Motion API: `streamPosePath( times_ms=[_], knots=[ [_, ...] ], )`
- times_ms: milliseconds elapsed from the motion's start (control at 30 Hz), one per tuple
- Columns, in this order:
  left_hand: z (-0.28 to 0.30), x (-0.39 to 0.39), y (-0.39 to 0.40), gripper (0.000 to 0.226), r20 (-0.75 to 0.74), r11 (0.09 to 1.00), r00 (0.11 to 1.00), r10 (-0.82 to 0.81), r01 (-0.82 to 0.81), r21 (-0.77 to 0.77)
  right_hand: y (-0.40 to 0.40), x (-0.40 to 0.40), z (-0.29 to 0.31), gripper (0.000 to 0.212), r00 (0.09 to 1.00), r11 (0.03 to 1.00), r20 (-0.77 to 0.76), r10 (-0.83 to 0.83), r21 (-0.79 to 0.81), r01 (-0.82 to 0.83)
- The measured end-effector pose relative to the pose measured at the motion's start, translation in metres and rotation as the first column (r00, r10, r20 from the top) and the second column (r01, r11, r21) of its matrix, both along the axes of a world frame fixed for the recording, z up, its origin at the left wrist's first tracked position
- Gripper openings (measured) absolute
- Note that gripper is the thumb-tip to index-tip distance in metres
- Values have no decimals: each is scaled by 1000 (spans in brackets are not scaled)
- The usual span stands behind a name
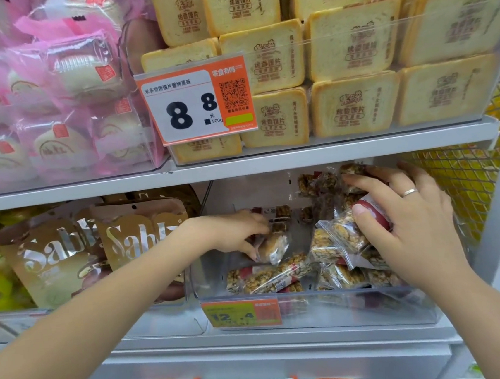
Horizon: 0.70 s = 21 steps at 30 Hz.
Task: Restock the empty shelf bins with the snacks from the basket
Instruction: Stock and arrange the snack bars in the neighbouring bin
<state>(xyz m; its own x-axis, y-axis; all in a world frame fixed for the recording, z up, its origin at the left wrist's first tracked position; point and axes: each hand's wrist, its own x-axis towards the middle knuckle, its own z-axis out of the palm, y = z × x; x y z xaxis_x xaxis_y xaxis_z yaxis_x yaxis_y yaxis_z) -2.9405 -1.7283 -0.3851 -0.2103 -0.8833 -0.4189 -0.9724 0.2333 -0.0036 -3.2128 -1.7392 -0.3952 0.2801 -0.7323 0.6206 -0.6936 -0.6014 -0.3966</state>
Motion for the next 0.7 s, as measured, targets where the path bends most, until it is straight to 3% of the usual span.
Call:
streamPosePath(
  times_ms=[133,233,333,433,533,700],
  knots=[
    [-7,-3,-6,22,40,995,995,89,-87,-45,-1,0,0,45,1000,1000,11,2,-6,-2],
    [-22,-8,-15,29,160,988,980,121,-104,-112,0,1,0,45,1000,1000,21,6,-14,-6],
    [-19,-6,-19,49,59,972,984,166,-153,-181,-1,-1,-1,45,1000,1000,4,14,-8,-14],
    [-9,0,-19,69,-27,976,980,197,-199,-86,-2,-2,-3,46,1000,1000,1,11,-10,-11],
    [-18,-2,-17,67,95,979,981,167,-177,103,-1,0,-3,47,1000,1000,3,12,-10,-12],
    [-33,-1,-19,73,210,986,972,109,-132,99,-1,-2,-2,47,1000,1000,5,19,-8,-19]
  ],
)
